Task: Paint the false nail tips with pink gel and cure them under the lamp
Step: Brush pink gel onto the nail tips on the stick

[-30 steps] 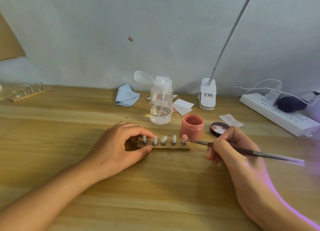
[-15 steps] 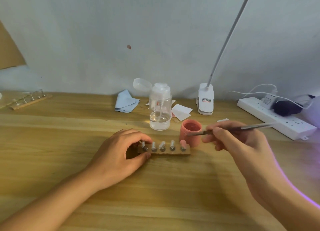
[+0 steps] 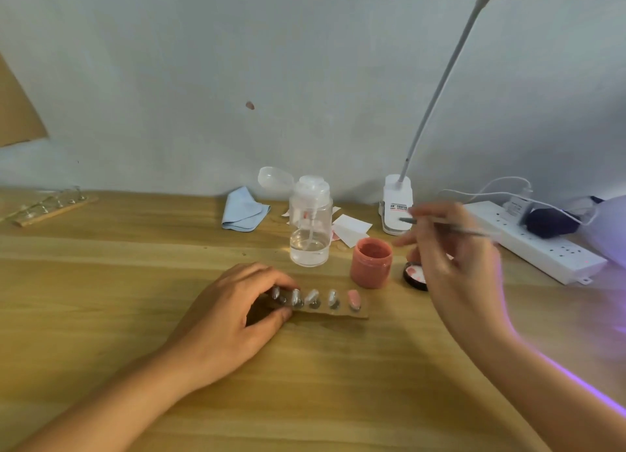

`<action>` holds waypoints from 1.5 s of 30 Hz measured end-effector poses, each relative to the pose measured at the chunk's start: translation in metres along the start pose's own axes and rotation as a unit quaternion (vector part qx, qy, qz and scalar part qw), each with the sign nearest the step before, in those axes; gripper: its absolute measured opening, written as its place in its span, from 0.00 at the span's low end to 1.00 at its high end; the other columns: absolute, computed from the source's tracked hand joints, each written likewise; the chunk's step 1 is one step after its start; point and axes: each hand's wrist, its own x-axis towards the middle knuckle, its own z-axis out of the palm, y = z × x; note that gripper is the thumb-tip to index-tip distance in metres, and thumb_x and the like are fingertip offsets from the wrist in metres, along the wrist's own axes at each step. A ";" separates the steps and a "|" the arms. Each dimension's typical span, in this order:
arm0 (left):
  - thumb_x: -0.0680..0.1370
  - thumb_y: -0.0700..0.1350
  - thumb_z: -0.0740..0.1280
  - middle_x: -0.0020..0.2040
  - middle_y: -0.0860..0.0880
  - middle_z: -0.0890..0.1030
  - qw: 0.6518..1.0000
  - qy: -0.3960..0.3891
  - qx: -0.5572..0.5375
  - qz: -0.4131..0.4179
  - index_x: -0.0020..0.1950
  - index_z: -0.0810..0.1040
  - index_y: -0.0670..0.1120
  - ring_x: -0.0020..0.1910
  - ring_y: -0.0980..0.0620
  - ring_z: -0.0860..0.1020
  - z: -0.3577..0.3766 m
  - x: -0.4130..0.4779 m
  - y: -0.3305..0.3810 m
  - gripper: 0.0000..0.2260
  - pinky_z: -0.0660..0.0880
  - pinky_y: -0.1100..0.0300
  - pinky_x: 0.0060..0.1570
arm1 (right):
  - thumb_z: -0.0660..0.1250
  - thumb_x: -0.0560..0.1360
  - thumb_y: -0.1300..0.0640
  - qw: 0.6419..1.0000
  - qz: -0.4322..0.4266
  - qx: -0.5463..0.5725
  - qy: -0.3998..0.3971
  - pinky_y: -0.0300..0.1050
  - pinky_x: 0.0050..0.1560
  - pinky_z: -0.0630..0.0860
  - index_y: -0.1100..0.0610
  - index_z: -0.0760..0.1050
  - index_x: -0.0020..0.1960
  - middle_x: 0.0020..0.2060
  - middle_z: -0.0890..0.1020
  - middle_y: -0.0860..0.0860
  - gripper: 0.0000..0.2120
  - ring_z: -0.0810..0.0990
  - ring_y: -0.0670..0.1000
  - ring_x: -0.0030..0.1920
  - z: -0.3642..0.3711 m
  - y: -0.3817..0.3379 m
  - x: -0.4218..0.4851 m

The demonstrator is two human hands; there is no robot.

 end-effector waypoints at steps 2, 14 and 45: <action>0.74 0.47 0.74 0.47 0.65 0.77 1.000 0.002 0.000 0.002 0.54 0.80 0.58 0.52 0.64 0.74 0.000 0.000 -0.001 0.10 0.68 0.70 0.49 | 0.66 0.78 0.58 0.997 -0.019 -0.048 -0.054 0.49 0.46 0.76 0.49 0.75 0.51 0.43 0.83 0.42 0.05 0.80 0.45 0.42 0.006 0.005 -0.002; 0.74 0.48 0.73 0.51 0.68 0.75 0.999 -0.001 0.028 0.019 0.54 0.77 0.62 0.55 0.64 0.74 0.003 -0.001 -0.005 0.13 0.68 0.70 0.49 | 0.76 0.70 0.55 0.967 -0.048 -0.146 -0.203 0.47 0.61 0.71 0.49 0.67 0.62 0.55 0.78 0.40 0.26 0.76 0.44 0.59 -0.002 0.010 -0.022; 0.72 0.46 0.76 0.49 0.70 0.78 1.000 0.013 0.024 0.005 0.53 0.79 0.61 0.51 0.70 0.74 0.002 -0.001 -0.001 0.14 0.67 0.73 0.48 | 0.59 0.78 0.48 0.989 -0.005 -0.099 -0.109 0.56 0.39 0.75 0.48 0.69 0.44 0.31 0.79 0.50 0.06 0.77 0.53 0.35 -0.009 -0.001 -0.022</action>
